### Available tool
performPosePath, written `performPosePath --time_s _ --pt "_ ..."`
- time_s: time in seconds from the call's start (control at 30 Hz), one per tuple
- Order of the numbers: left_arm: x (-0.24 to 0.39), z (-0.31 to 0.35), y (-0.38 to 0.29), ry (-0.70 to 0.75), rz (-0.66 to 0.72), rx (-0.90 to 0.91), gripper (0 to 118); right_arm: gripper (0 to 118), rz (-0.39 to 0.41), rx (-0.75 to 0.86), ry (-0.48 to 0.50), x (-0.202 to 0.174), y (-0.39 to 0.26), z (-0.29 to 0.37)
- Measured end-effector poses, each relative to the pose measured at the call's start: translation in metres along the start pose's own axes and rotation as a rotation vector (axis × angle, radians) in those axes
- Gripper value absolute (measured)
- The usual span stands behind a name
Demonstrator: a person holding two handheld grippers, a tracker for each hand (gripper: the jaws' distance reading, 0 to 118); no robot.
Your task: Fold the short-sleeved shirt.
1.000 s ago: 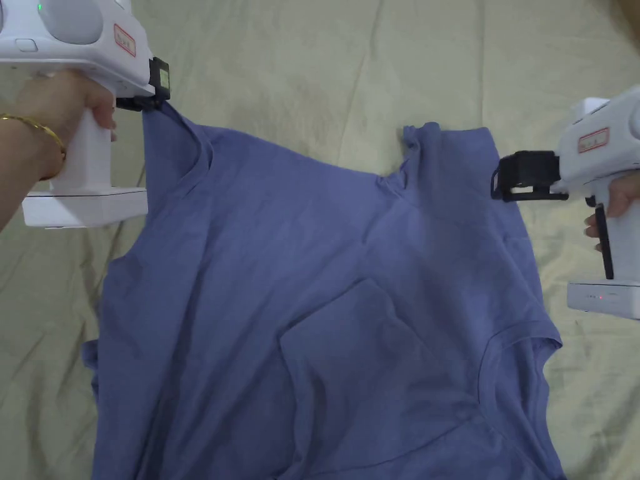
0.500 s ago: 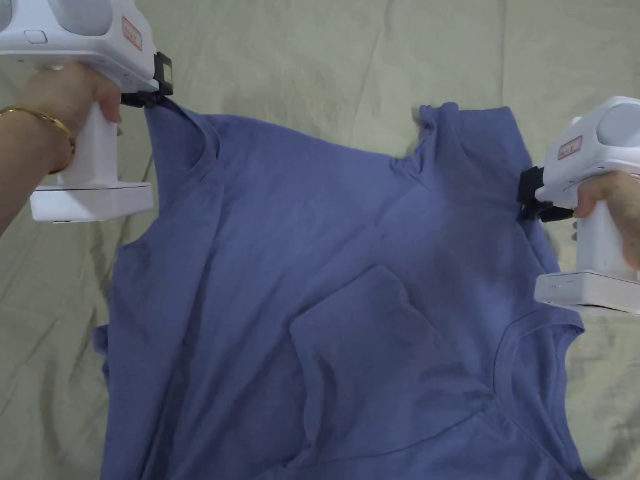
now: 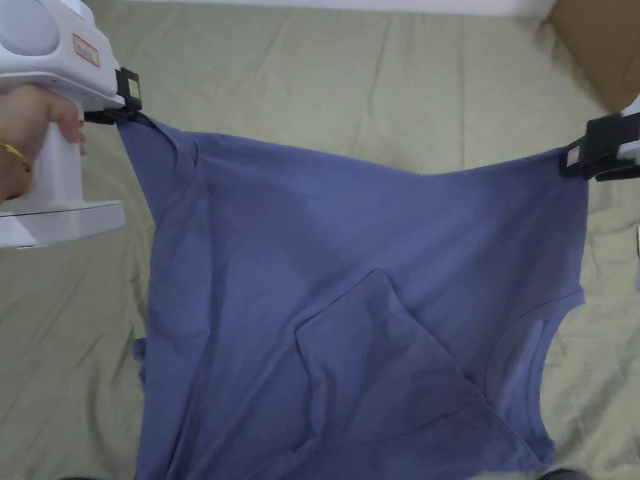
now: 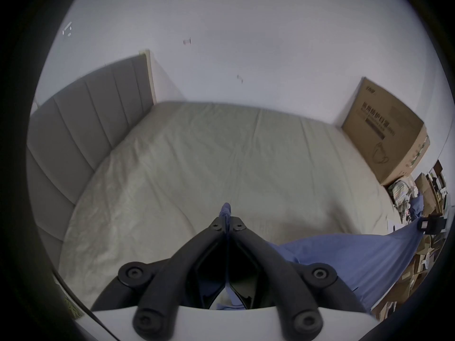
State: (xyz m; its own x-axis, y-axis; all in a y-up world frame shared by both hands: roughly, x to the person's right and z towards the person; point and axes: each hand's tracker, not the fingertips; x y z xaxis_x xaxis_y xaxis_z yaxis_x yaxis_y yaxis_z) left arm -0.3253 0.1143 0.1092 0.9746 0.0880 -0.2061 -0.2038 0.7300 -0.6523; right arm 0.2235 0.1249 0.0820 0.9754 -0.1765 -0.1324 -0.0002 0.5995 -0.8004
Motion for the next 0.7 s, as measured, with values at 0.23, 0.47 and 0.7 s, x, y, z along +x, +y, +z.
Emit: performPosePath --time_s 0.23,0.47,0.7 --pt "-0.043 0.132 0.026 -0.060 0.053 0.198 0 0 0.066 0.216 0.056 -0.022 0.002 0.135" --pt "-0.063 0.248 0.051 -0.175 0.080 0.445 0 0 0.135 0.447 0.060 -0.046 0.016 0.249" --pt "-0.064 0.320 0.088 -0.200 0.091 0.636 0 0 0.128 0.582 0.042 -0.059 0.045 0.323"
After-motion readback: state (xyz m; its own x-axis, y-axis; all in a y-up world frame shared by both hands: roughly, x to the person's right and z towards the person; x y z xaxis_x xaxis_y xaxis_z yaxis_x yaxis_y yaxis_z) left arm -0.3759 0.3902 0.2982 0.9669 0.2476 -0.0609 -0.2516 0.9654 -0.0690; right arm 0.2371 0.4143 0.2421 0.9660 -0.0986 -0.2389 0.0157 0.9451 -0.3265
